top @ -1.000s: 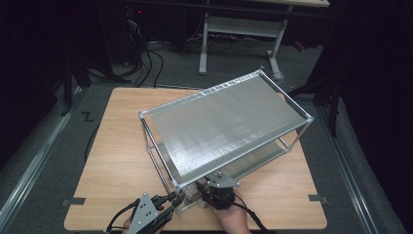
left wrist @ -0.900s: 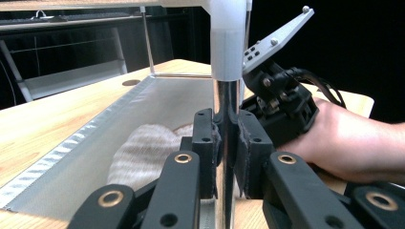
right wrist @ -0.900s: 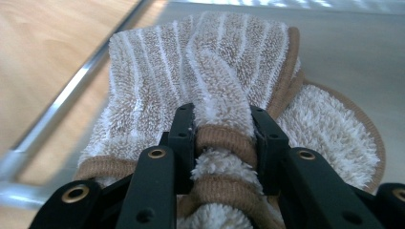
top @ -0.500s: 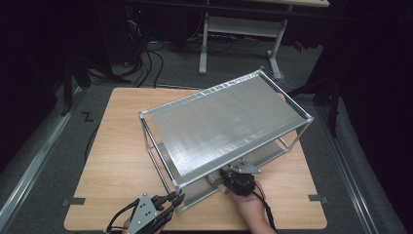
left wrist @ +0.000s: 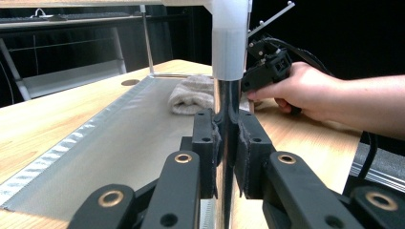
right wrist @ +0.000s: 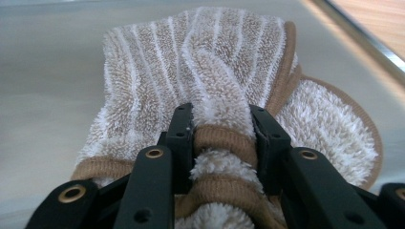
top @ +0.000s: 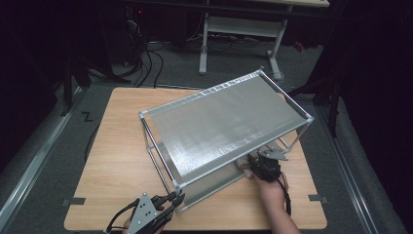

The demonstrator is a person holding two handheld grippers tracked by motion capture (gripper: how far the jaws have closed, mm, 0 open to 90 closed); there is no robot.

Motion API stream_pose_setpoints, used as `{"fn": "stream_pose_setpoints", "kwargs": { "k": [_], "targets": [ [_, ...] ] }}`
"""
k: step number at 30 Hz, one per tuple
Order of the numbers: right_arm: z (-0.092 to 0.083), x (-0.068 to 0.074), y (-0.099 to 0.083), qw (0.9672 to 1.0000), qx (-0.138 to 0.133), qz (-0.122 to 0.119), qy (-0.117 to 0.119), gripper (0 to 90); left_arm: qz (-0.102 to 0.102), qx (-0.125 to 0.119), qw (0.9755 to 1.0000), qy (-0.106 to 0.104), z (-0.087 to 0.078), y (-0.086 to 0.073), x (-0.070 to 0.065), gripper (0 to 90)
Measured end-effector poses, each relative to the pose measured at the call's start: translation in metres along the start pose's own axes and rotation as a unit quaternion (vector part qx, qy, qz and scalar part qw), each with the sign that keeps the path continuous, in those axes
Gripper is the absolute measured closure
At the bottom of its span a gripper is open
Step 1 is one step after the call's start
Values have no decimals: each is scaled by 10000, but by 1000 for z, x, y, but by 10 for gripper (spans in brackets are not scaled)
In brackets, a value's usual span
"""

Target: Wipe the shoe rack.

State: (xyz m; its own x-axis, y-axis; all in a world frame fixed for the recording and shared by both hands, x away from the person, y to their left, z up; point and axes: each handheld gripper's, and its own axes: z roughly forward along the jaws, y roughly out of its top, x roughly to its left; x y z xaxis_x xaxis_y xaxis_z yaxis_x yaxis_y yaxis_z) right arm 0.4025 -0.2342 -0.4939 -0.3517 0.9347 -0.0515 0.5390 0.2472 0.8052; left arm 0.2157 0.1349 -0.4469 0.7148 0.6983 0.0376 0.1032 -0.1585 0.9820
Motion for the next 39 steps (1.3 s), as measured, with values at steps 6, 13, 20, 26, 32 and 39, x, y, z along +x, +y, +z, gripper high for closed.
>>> {"fn": "stream_pose_setpoints", "kwargs": {
  "k": [6,13,20,26,32,39],
  "targets": [
    [6,-35,5,9989,78,127,-447,656,-5,-4,10000,-8,0,0,0,799],
    [8,-64,8,9971,123,258,-708,634,-10,-7,10000,-28,0,0,0,799],
    [9,-61,6,9976,149,259,-624,656,-71,-10,10000,-53,1,0,0,799],
    [3,-45,3,9991,124,283,-302,659,-86,-26,9999,-66,1,-1,0,800],
    [-5,-9,-4,9999,45,94,55,658,-79,-25,9999,-68,2,-1,0,800],
    [-13,43,-7,9982,69,-279,535,652,-66,-22,10000,-61,2,-1,0,800]
  ]
}}
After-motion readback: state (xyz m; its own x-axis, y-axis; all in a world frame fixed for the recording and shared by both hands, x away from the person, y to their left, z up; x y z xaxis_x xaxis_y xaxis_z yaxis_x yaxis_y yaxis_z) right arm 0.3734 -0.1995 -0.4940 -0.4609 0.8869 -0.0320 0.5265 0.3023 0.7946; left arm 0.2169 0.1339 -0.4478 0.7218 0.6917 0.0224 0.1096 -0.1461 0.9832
